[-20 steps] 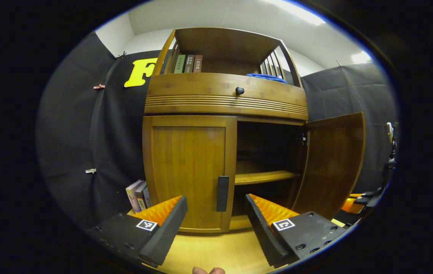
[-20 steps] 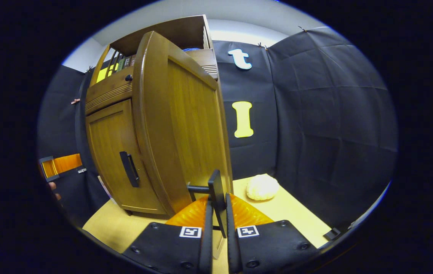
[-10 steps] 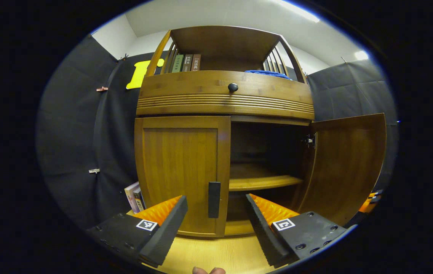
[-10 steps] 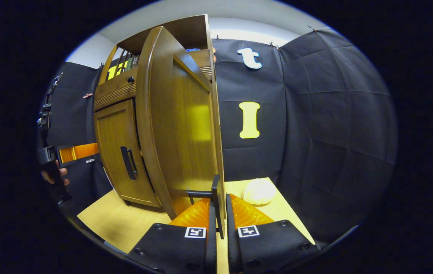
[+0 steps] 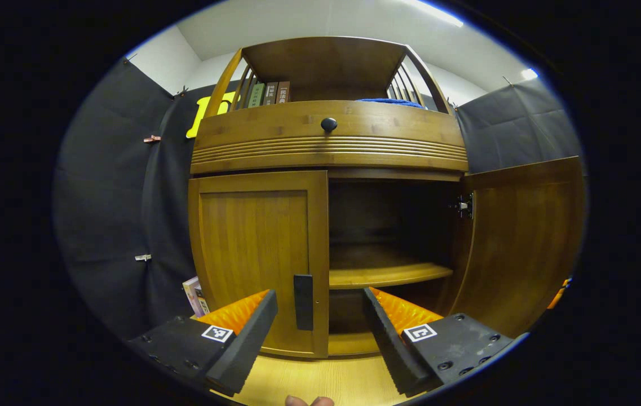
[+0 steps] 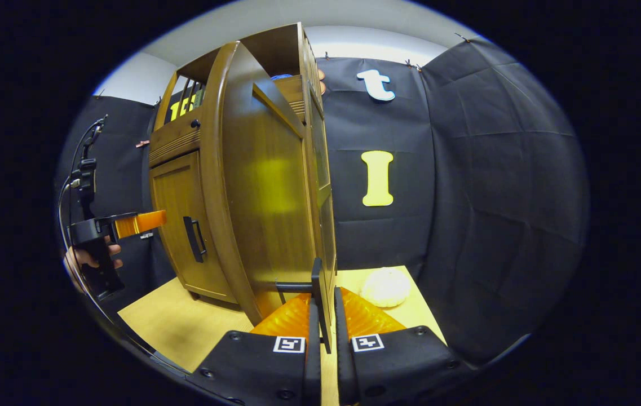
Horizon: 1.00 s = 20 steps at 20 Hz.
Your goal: Open the right door of the double-door shoe cabinet with the right hand, and open the left door with the left hand.
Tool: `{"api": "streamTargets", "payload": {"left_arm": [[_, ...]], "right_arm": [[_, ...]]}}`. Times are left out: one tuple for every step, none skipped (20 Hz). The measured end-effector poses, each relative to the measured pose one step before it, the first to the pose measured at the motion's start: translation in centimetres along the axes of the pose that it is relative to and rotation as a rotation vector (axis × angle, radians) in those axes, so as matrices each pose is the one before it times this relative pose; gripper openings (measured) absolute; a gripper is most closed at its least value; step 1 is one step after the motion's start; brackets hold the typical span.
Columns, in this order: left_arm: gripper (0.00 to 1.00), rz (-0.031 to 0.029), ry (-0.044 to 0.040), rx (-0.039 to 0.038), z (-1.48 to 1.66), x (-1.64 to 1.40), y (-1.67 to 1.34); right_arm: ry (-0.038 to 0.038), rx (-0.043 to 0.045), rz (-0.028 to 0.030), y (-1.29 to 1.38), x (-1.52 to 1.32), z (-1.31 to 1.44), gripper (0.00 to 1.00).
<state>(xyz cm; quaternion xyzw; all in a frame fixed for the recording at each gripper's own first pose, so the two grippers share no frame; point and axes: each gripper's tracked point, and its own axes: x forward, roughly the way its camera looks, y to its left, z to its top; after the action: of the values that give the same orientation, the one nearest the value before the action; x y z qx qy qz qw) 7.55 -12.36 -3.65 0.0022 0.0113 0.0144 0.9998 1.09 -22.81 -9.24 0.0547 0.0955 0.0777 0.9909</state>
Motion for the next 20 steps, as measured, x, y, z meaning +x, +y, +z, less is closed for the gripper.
{"api": "streamTargets", "payload": {"left_arm": [[0.94,0.00297,0.00194,0.00086,-0.097,0.347,-0.088],[0.92,0.00386,-0.00004,0.00212,-0.1,0.314,-0.061],[0.94,0.00336,0.00021,0.00314,-0.068,0.368,0.034],[0.92,0.00162,0.00142,0.00274,-0.259,0.583,-0.07],[0.94,0.00299,0.0019,0.00319,-0.223,0.527,0.101],[0.92,0.00389,0.00178,0.00148,-0.249,0.574,0.223],[0.92,0.00174,0.00154,-0.00194,-0.201,0.577,0.13],[0.92,0.00182,0.00013,-0.00467,-0.354,0.636,0.101],[0.92,0.00072,0.0024,-0.00459,-0.278,0.699,0.237],[0.92,0.00194,0.00642,-0.00425,-0.449,0.701,0.251],[0.92,0.00342,0.0068,-0.00416,-0.389,0.681,0.318],[0.92,0.00288,0.00447,-0.00352,-0.397,0.861,0.208],[0.94,0.00205,0.00238,-0.00189,-0.318,0.711,0.227],[0.94,-0.0007,0.00406,-0.00085,-0.464,0.48,0.096],[0.94,-0.00228,0.00558,-0.00168,-0.421,0.479,0.093],[0.94,-0.00531,0.00766,-0.00347,-0.336,0.809,0.213],[0.92,-0.00657,0.00825,-0.00221,-0.319,0.681,0.22],[0.94,-0.00319,0.01053,-0.00018,-0.51,0.857,0.135],[0.93,-0.00235,0.00909,0.00206,-0.374,0.495,0.052],[0.89,-0.00156,0.01202,0.00173,-0.517,0.57,0.024]], "right_arm": [[-0.001,0.00045,-0.00078,-0.071,0.04,0.054,0.16],[-0.00099,-0.00282,-0.00387,-0.12,-0.051,-0.051,0.16],[-0.00351,0.0012,-0.00567,-0.187,-0.027,0.074,0.16],[0.00166,0.00004,-0.00422,-0.169,-0.374,-0.035,0.19],[-0.00719,-0.00146,-0.01379,-0.427,-0.231,0.409,0.22],[-0.00579,-0.00011,-0.01982,-0.661,-0.408,0.16,0.27],[-0.00583,0.00354,-0.02585,-0.791,-0.423,0.146,0.29],[-0.0092,0.00191,-0.0291,-0.902,-0.442,0.079,0.4],[-0.01357,-0.00272,-0.0296,-0.935,-0.535,0.31,0.52],[-0.01209,-0.00241,-0.01445,-0.633,-0.568,0.272,0.63],[-0.00473,-0.00079,-0.00982,-0.427,-0.344,0.053,0.75],[-0.00103,-0.00449,-0.01612,-0.624,-0.558,0.104,0.87],[-0.00844,-0.00585,-0.01936,-0.608,-0.378,0.252,0.98],[-0.01055,-0.00025,-0.01749,-0.488,-0.514,0.359,0.98],[-0.00715,0.00451,-0.01655,-0.383,-0.41,0.262,0.98],[-0.00404,0.00702,-0.01346,-0.236,-0.347,0.108,0.98],[-0.0057,0.00379,-0.01165,-0.215,-0.46,0.288,0.98],[-0.00508,-0.00067,-0.01184,-0.271,-0.409,0.259,0.98],[-0.00375,-0.0023,-0.00955,-0.138,-0.267,0.153,0.98],[-0.00162,-0.0043,-0.00886,-0.052,-0.287,0.0,0.98]]}}
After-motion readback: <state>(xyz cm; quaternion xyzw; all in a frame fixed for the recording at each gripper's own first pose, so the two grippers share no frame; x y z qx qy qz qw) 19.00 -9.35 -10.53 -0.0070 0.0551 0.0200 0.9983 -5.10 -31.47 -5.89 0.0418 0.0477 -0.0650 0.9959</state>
